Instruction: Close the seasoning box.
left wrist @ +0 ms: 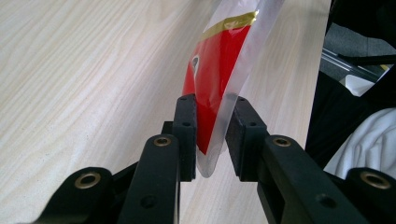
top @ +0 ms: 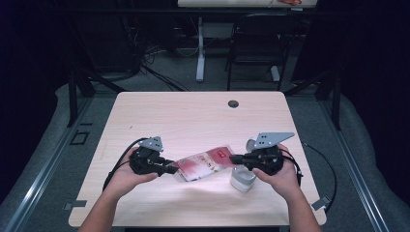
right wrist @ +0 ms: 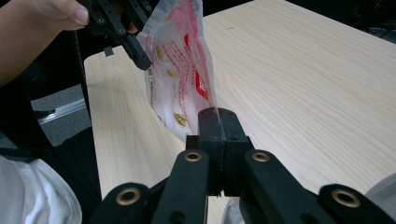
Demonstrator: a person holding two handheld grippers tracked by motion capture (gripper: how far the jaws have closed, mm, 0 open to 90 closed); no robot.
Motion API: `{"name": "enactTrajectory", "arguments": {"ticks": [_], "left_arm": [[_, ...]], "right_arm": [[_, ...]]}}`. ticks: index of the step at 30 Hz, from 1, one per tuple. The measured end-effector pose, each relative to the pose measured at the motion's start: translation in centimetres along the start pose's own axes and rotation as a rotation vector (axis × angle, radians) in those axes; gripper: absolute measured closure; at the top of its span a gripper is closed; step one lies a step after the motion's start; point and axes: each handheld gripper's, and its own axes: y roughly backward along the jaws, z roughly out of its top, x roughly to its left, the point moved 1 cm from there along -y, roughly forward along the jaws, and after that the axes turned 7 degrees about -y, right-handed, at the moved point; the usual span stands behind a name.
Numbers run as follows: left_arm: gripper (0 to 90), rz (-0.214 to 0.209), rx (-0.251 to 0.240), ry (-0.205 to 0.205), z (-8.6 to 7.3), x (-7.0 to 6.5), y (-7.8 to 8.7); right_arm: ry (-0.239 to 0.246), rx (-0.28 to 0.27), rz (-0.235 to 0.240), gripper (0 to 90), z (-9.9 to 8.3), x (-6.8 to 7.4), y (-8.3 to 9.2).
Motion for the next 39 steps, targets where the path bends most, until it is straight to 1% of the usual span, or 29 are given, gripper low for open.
{"name": "enactTrajectory", "arguments": {"ticks": [4, 8, 9, 14, 18, 23, 25, 27, 29, 30, 32, 36, 39], "left_arm": [[74.0, -0.005, 0.0, 0.01, -0.3, 0.2, -0.3], [71.9, 0.014, 0.027, 0.007, -0.4, 0.2, -0.6], [71.6, 0.022, 0.031, 0.005, -0.4, 0.2, -0.6], [70.4, 0.024, 0.027, 0.01, -0.6, 0.4, -0.7], [69.5, 0.036, 0.027, 0.01, -0.6, 0.4, -0.6], [68.9, 0.054, 0.034, 0.008, -0.7, 0.4, -0.7], [68.8, 0.056, 0.026, 0.014, -0.7, 0.5, -0.5], [68.7, 0.054, 0.005, 0.019, -0.7, 0.6, -0.2], [69.8, 0.055, 0.0, 0.018, -0.7, 0.6, 0.0], [70.4, 0.058, -0.002, 0.02, -0.8, 0.6, 0.1], [71.9, 0.059, 0.001, 0.017, -0.8, 0.6, 0.2], [73.1, 0.065, 0.005, 0.018, -0.9, 0.6, 0.2], [74.1, 0.074, 0.012, 0.019, -1.0, 0.7, 0.1]], "right_arm": [[0.009, 0.008, -0.005, 90.0, 0.2, 0.3, -0.1], [0.022, 0.031, -0.012, 90.0, 0.3, 0.5, -0.4], [0.018, 0.032, -0.01, 90.0, 0.3, 0.5, -0.5], [0.02, 0.052, -0.016, 90.0, 0.4, 0.3, -0.8], [0.019, 0.054, -0.008, 90.0, 0.3, 0.4, -0.9], [0.021, 0.071, -0.017, 90.0, 0.6, 0.4, -1.1], [0.028, 0.085, -0.023, 90.0, 0.8, 0.5, -1.1], [0.047, 0.109, -0.024, 90.0, 1.1, 0.8, -1.4], [0.064, 0.137, -0.038, 90.0, 1.3, 1.0, -1.9], [0.067, 0.141, -0.048, 90.0, 1.4, 1.0, -2.1], [0.061, 0.131, -0.044, 90.0, 1.7, 1.0, -2.1], [0.07, 0.138, -0.048, 90.0, 1.9, 1.1, -2.2], [0.065, 0.138, -0.047, 90.0, 2.0, 1.2, -2.3]]}}
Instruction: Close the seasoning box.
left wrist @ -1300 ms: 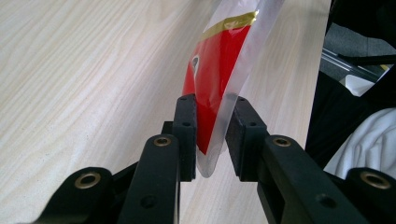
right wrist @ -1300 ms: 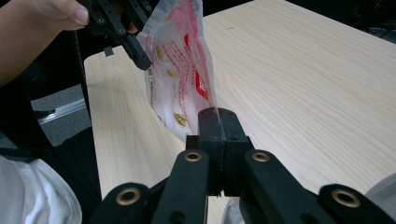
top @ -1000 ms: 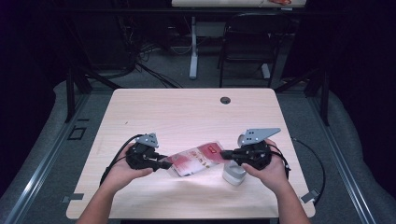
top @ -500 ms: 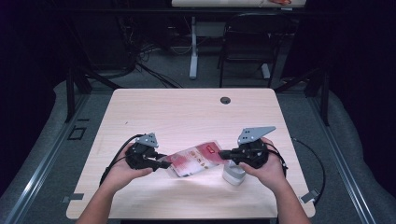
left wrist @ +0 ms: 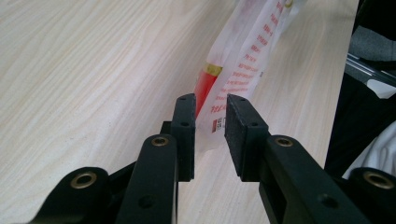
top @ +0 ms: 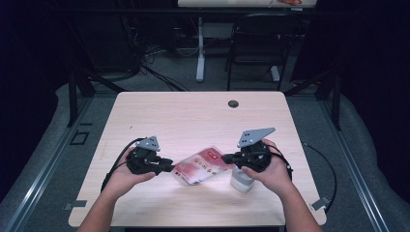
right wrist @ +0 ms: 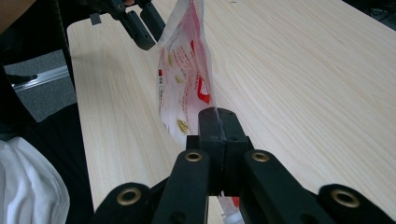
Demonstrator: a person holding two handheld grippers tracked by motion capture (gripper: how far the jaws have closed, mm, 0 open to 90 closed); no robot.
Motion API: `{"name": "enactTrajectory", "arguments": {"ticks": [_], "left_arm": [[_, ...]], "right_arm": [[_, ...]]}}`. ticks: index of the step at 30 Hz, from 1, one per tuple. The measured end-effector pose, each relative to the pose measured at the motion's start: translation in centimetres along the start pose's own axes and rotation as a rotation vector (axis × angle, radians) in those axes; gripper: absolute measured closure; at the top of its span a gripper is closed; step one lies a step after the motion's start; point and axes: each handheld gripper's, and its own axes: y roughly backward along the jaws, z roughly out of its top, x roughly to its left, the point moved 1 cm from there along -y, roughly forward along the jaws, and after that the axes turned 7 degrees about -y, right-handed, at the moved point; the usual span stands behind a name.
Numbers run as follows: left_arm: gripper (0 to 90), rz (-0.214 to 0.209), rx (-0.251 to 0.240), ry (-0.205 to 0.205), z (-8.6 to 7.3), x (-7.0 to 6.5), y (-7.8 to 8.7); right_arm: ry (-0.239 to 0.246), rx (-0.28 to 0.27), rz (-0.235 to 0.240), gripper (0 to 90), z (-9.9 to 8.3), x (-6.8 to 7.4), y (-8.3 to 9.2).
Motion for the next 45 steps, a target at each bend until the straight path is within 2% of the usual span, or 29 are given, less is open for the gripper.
{"name": "enactTrajectory", "arguments": {"ticks": [9, 20, 28, 39, 45], "left_arm": [[78.9, 0.007, 0.003, -0.002, -0.1, 0.0, -0.1], [78.9, 0.028, 0.015, -0.001, -0.3, 0.1, -0.1], [77.0, 0.024, 0.004, 0.012, -0.6, 0.4, 0.1], [77.0, 0.022, 0.001, 0.013, -0.8, 0.5, 0.2], [77.8, 0.03, -0.003, 0.014, -0.8, 0.5, 0.3]], "right_arm": [[-0.001, -0.012, 0.001, 90.0, 0.5, 0.3, -0.3], [0.02, -0.005, 0.002, 90.0, 1.5, 0.9, -0.7], [0.021, -0.017, 0.004, 89.9, 2.2, 1.3, -1.1], [0.036, -0.028, 0.031, 89.2, 3.2, 2.0, -1.9], [0.042, -0.028, 0.031, 88.7, 3.6, 2.3, -2.3]]}}
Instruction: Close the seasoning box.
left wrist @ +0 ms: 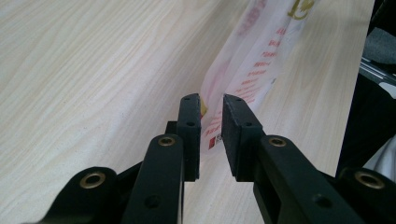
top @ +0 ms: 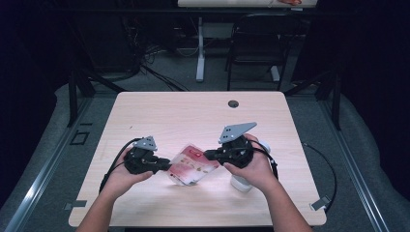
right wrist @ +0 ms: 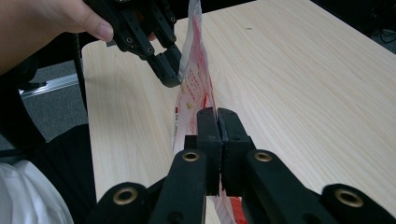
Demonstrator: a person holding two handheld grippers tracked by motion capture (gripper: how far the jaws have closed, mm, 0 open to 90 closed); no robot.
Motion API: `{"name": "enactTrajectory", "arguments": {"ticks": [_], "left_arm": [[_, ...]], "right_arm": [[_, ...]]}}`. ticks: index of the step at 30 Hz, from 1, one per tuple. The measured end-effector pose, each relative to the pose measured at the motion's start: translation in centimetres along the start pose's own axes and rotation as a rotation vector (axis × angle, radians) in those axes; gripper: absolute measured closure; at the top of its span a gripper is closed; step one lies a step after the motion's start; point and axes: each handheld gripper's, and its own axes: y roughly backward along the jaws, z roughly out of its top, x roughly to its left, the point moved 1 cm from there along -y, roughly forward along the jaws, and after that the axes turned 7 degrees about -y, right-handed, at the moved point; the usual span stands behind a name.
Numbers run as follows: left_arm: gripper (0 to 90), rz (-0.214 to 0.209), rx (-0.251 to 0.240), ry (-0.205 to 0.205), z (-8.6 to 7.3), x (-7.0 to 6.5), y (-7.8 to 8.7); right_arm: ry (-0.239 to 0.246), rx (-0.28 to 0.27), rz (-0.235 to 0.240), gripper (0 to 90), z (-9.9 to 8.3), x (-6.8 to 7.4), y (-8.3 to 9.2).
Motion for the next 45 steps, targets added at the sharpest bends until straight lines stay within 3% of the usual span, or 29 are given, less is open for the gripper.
{"name": "enactTrajectory", "arguments": {"ticks": [19, 34, 45], "left_arm": [[76.9, 0.008, -0.021, 0.007, -0.2, 0.2, 0.4], [72.6, 0.008, -0.052, 0.012, -0.3, 0.3, 1.3], [65.4, 0.02, -0.035, 0.031, -1.1, 0.9, 2.0]], "right_arm": [[-0.021, -0.025, 0.021, 85.7, 0.8, 0.4, -1.2], [0.01, -0.001, 0.024, 82.9, 2.4, 1.3, -2.8], [0.024, 0.015, 0.039, 75.4, 3.6, 2.3, -4.4]]}}
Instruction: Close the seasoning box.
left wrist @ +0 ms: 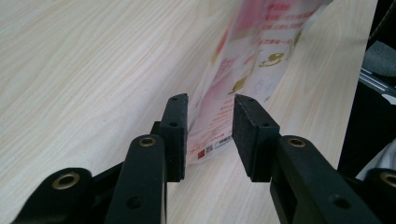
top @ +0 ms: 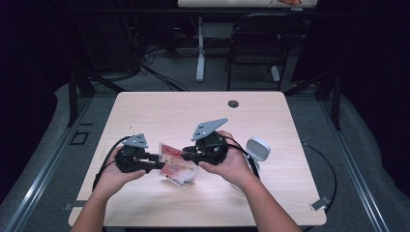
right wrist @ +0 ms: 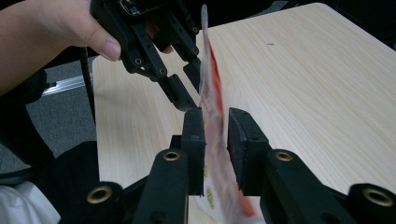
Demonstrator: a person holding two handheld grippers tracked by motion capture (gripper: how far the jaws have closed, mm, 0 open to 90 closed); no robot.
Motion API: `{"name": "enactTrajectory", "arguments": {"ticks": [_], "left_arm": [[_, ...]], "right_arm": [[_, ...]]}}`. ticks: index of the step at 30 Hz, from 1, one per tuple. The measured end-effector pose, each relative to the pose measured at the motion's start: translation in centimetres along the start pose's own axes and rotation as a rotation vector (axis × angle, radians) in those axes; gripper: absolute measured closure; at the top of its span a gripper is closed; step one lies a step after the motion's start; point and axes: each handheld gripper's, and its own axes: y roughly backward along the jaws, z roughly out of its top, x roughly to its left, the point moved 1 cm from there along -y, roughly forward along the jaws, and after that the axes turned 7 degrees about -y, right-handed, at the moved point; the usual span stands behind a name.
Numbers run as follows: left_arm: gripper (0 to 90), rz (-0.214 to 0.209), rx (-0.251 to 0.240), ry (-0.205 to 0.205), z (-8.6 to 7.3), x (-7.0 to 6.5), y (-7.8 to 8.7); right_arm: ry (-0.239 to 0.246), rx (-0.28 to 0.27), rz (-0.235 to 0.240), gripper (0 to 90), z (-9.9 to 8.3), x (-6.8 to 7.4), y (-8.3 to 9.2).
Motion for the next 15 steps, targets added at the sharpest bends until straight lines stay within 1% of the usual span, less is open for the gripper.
{"name": "enactTrajectory", "arguments": {"ticks": [4, 7, 10, 15], "left_arm": [[61.0, 0.005, -0.001, 0.015, -0.4, 0.3, 0.3], [59.9, 0.007, -0.009, 0.025, -0.6, 0.5, 0.5], [58.5, 0.012, -0.014, 0.028, -0.6, 0.5, 0.6], [55.6, 0.027, -0.022, 0.032, -0.6, 0.6, 1.1]], "right_arm": [[0.001, -0.016, 0.01, 72.9, 0.5, 0.2, -0.1], [0.003, -0.026, 0.012, 71.5, 0.8, 0.5, -0.1], [0.012, -0.032, 0.015, 69.8, 1.0, 0.7, 0.0], [0.005, -0.044, 0.019, 65.8, 1.1, 0.8, 0.2]]}}
